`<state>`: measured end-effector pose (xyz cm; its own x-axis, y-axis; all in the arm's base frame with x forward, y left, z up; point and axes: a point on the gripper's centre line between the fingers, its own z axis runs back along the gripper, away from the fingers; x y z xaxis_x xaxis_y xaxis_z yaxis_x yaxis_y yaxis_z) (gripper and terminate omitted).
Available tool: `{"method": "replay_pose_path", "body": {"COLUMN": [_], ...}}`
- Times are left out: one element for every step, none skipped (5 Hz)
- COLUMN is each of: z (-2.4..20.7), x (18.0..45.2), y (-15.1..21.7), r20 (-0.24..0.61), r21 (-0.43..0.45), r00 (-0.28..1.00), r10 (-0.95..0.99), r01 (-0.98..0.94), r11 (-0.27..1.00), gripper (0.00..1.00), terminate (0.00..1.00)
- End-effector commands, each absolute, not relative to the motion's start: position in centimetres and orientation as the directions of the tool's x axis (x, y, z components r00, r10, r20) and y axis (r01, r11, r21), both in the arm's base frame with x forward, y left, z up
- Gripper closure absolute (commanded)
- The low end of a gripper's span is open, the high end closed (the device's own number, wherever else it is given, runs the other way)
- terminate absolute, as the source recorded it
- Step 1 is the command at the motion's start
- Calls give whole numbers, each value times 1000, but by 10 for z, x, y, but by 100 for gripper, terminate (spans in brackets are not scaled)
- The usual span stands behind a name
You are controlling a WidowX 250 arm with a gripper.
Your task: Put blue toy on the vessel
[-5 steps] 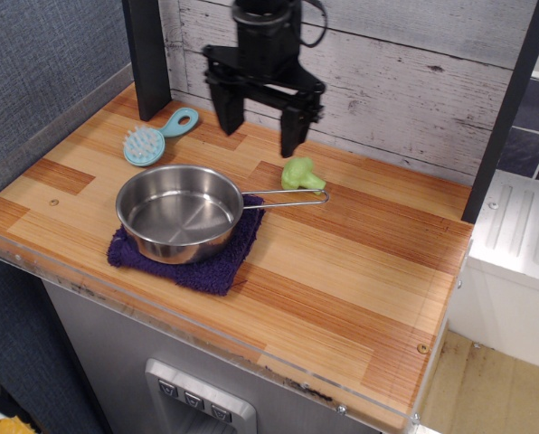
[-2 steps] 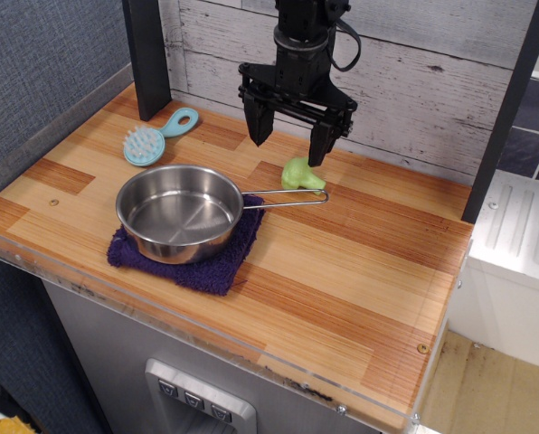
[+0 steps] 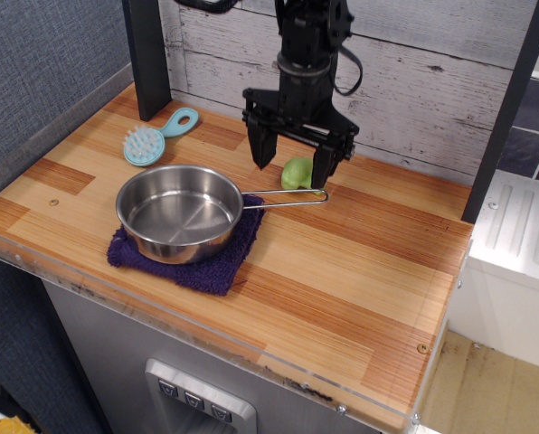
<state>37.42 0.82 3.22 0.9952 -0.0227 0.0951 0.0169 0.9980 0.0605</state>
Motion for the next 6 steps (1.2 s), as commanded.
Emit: {"method": "replay_pose_path", "body": {"z": [16, 6, 11, 24, 58, 99], "x": [383, 385, 382, 380, 373, 354], "y": [2, -1, 0, 5, 17, 31], "r20": [77, 67, 88, 112, 172, 270], "r21": [49, 60, 59, 52, 13, -33], "r00": [997, 997, 996, 993, 985, 962], "r10": [-27, -43, -35, -36, -2, 34], "r01": [24, 39, 30, 30, 0, -26], "r11": [999, 997, 998, 998, 1000, 999], "gripper": [0, 0, 100, 100, 100, 100], "terminate": [0, 0, 0, 0, 0, 0]}}
